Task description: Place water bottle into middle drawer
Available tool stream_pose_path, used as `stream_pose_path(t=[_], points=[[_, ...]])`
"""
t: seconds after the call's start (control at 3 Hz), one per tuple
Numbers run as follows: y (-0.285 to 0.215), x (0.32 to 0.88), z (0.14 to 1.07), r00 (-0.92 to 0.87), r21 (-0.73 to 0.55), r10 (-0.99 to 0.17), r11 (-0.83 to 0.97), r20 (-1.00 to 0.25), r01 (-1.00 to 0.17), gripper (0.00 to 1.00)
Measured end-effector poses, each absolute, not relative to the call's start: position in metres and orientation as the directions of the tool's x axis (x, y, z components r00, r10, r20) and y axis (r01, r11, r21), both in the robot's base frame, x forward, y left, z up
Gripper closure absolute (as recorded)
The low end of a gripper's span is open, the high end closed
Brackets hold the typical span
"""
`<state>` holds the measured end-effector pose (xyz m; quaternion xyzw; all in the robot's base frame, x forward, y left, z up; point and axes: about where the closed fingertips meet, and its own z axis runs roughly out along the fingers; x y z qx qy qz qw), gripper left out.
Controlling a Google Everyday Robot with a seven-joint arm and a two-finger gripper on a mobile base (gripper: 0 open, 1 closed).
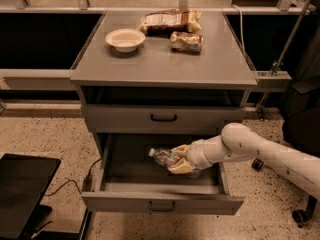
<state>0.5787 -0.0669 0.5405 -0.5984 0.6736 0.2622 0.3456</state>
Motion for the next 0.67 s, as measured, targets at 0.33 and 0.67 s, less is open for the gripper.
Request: stream_pose_path(t=[0.33, 0.67], points=[[-0.072, 0.582, 0.51, -0.086, -0.016, -0.598, 0.163, -0.797, -0.987, 1.0], [-0.082, 0.589, 0.453, -0.163, 0.063, -0.543, 0.198, -0.824, -0.978, 1.0]])
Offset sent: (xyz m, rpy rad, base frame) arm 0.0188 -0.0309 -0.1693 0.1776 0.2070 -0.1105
